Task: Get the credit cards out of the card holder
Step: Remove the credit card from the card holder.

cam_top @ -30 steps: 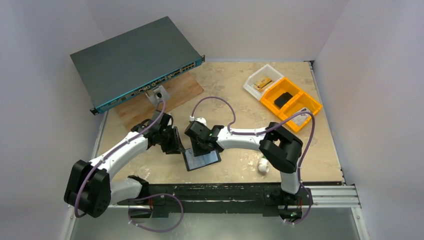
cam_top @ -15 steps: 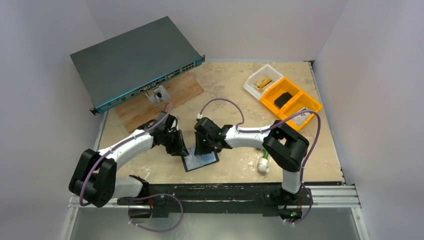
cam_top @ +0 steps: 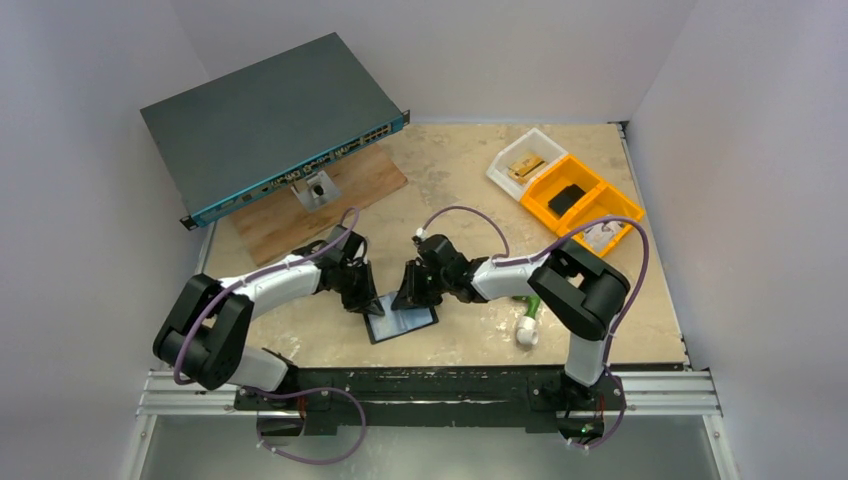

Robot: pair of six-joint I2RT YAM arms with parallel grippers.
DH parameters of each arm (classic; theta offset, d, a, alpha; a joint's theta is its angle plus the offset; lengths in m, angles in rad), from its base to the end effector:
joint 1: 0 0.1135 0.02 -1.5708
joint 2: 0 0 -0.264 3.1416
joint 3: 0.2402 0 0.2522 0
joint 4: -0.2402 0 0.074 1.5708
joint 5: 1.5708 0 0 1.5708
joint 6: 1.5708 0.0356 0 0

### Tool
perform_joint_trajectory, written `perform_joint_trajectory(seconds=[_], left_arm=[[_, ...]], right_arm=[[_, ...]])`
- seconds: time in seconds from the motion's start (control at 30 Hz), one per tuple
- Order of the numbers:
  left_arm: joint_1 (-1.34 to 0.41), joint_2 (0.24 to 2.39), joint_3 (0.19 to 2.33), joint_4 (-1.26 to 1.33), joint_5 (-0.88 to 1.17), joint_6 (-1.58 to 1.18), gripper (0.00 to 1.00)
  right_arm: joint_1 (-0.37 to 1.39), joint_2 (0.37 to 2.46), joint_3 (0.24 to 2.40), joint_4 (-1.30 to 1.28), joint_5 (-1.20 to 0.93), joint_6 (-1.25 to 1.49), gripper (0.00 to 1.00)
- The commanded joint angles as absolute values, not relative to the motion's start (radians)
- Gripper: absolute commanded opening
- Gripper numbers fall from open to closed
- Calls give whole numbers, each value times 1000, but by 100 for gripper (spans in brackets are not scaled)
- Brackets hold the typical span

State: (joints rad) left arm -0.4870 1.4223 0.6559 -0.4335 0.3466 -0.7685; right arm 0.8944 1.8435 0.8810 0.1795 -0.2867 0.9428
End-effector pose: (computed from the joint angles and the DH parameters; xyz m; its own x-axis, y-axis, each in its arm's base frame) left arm 0.2047 -0.1221 0.1478 -0.9737 -0.2241 -0.0405 -0.1778 0.8593 -0.4796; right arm 0.2156 0.2847 0.1247 -0.9663 0.0362 -0.2550 -0.1559 0.7061 0.6908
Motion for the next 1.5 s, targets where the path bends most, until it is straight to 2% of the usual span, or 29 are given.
perform_joint_trajectory(seconds=[0.0, 0.17, 0.37, 0.53, 0.67, 0.83, 1.17, 1.47], left_arm=[[-493, 1452, 643, -404, 276, -776, 0], [-495, 1463, 634, -394, 261, -784, 0], [-498, 1466, 640, -394, 266, -780, 0], [-501, 1471, 641, -392, 273, -778, 0], [-504, 1466, 643, -390, 277, -776, 0], [-510, 1467, 650, -390, 282, -775, 0], [-534, 1477, 680, -388, 295, -773, 0], [-552, 1488, 710, -387, 304, -778, 0]], right_arm=[[859, 1850, 802, 211, -311, 960, 11], [846, 1851, 769, 263, -344, 986, 12], [845, 1790, 797, 196, -287, 949, 35], [847, 1735, 830, 117, -232, 934, 44], [862, 1693, 871, 14, -147, 901, 44], [916, 1661, 936, -100, -43, 859, 39], [1038, 1678, 1042, -246, 140, 815, 39], [1072, 1708, 1080, -281, 185, 806, 38]])
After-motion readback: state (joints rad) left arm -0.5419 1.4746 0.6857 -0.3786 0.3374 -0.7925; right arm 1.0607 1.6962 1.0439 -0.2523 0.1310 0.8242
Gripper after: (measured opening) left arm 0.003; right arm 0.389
